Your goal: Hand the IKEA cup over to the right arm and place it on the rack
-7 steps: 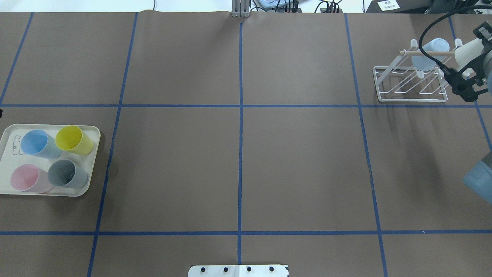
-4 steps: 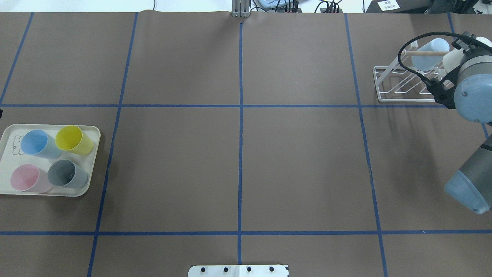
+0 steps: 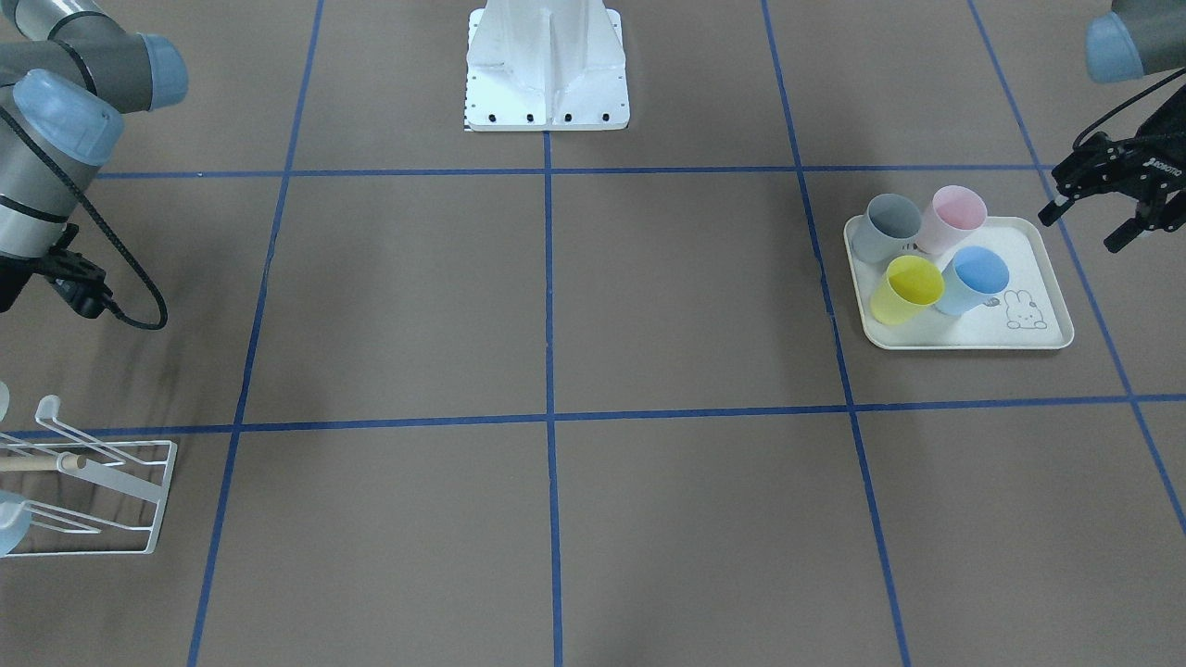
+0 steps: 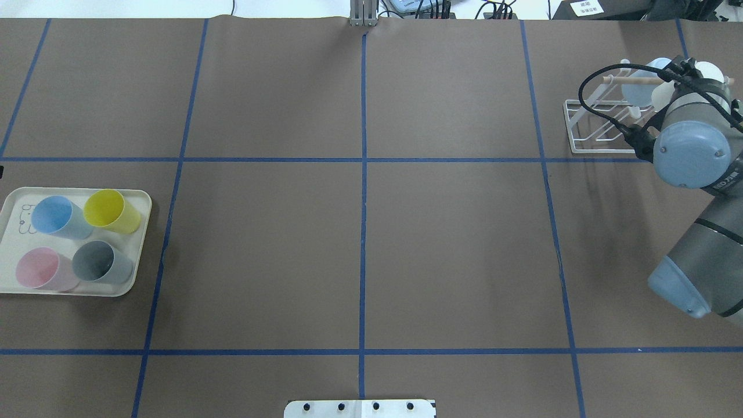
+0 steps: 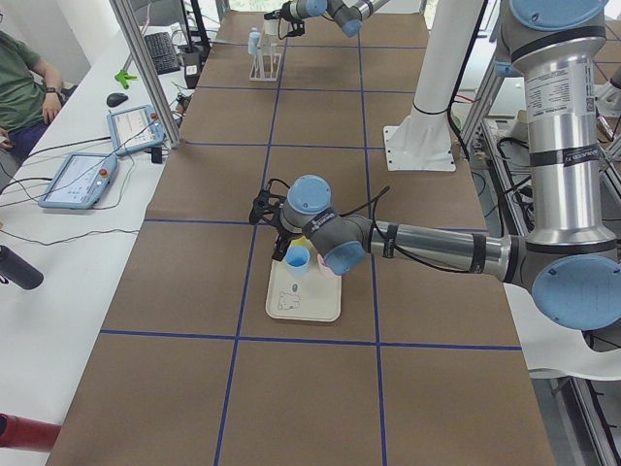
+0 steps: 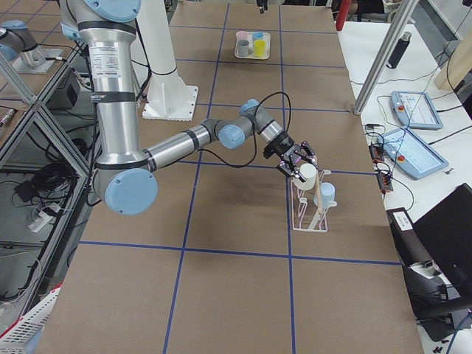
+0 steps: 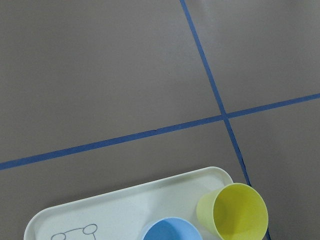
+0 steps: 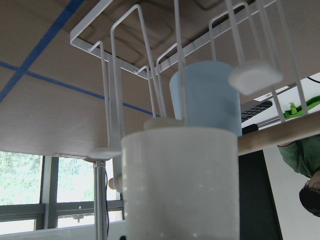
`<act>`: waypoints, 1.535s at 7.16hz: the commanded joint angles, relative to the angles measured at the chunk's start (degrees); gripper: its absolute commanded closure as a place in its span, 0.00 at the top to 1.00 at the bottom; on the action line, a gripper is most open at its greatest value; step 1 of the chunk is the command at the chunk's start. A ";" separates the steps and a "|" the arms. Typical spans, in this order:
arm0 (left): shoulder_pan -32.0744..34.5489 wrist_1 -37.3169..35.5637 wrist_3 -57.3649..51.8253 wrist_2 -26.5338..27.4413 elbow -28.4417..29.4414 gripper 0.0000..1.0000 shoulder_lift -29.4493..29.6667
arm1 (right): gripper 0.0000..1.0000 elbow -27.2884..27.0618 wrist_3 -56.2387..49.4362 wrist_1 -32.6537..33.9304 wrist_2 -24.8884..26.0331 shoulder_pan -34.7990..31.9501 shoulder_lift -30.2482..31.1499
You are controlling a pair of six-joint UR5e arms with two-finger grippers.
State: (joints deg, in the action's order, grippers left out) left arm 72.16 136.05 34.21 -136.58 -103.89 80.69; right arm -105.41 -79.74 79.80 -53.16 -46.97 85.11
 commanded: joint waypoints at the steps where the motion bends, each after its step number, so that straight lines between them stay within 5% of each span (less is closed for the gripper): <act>1: 0.00 0.00 0.16 0.00 0.00 1.00 0.08 | 0.53 2.65 0.81 -0.08 0.78 0.65 -0.64; 5: -0.09 0.00 0.16 0.09 0.00 1.00 0.09 | 0.57 4.15 2.92 -0.08 0.78 2.59 -0.73; 7: -0.09 0.00 0.24 0.00 0.00 1.00 0.09 | 0.69 4.60 2.84 -0.08 0.69 3.03 -1.34; 8: -0.09 0.00 0.24 0.09 0.00 1.00 0.09 | 0.90 5.12 2.84 -0.08 0.69 3.20 -1.70; 9: -0.09 0.00 0.24 0.00 -0.09 1.00 0.09 | 0.97 5.47 2.84 -0.17 0.60 3.21 -1.70; 11: 0.00 0.00 0.24 0.00 -0.17 1.00 0.09 | 0.97 5.48 2.84 -0.17 0.60 3.21 -1.70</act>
State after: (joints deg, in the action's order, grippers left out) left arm 72.12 136.05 34.45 -136.57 -104.02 80.77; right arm -100.00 -76.90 79.64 -52.55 -43.79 83.44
